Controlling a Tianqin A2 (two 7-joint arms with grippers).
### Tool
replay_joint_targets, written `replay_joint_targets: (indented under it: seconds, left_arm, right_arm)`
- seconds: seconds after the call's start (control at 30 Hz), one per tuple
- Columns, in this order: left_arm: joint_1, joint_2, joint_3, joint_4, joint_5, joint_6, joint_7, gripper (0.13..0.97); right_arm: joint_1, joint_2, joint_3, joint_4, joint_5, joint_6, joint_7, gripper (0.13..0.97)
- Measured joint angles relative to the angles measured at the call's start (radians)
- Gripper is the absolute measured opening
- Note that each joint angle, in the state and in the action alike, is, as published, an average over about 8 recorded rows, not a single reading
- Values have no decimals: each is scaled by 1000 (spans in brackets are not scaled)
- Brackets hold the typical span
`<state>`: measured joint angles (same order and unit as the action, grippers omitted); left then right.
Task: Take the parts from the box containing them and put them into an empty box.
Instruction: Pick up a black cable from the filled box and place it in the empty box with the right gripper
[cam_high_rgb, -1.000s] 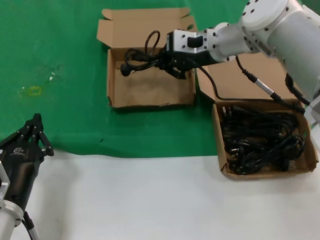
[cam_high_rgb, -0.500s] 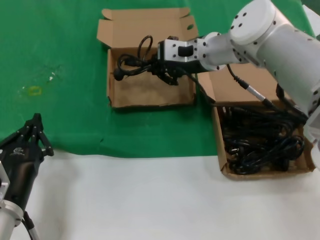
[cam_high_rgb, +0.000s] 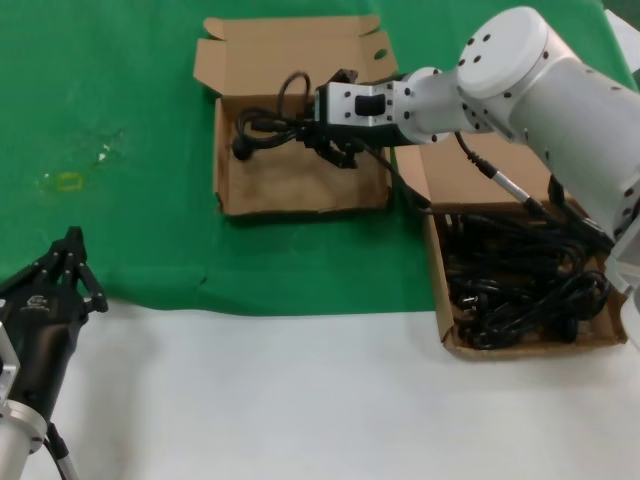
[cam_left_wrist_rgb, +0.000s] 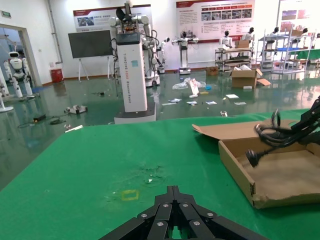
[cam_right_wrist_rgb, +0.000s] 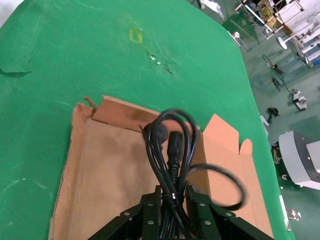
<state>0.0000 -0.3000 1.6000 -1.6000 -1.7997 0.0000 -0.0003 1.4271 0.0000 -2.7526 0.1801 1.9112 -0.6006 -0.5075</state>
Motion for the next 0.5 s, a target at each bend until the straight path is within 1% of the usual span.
replay_joint_targets:
  seconds: [0.33,0.5]
  left_arm:
    - [0,0,0,0,0,0,0,144]
    - [0,0,0,0,0,0,0,144]
  right_arm:
    - [-3,0,0,-8,15,12,-25,297]
    - [0,0,0,-13,27,13,-40,386]
